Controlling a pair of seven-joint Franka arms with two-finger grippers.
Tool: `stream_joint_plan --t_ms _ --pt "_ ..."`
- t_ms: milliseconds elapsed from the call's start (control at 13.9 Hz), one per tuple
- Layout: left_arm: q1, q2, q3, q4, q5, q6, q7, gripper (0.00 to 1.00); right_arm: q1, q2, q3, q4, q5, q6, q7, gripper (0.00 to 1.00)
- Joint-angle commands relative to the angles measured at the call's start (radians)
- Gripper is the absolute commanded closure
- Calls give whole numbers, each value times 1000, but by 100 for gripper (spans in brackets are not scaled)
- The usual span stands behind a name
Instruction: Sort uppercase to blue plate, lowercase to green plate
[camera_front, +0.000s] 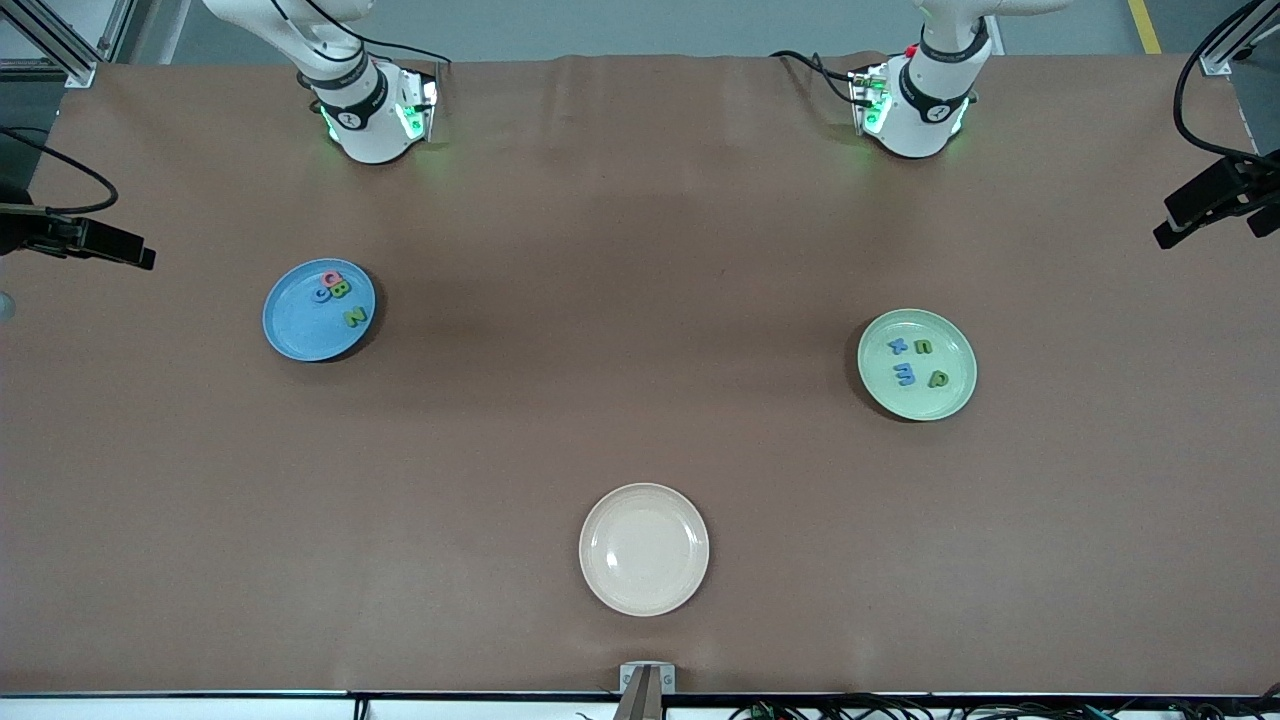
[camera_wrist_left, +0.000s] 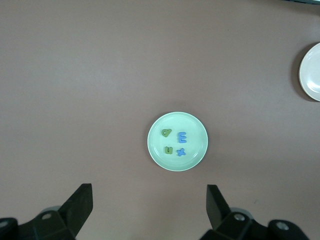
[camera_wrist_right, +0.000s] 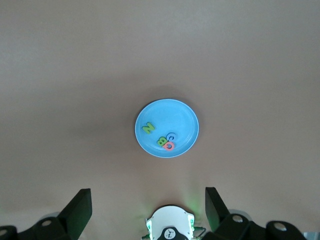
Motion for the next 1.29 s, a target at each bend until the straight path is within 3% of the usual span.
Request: stream_joint_plan --t_ms 0,576,1223 --pt "1 -8 3 -9 9 13 14 0 6 -6 -1 9 -4 -19 11 0" --pt "1 -8 3 -11 9 11 14 0 0 -44 1 6 70 -22 -3 0" --pt "2 -8 3 -12 9 11 14 0 1 -91 -1 -53 50 0 -6 0"
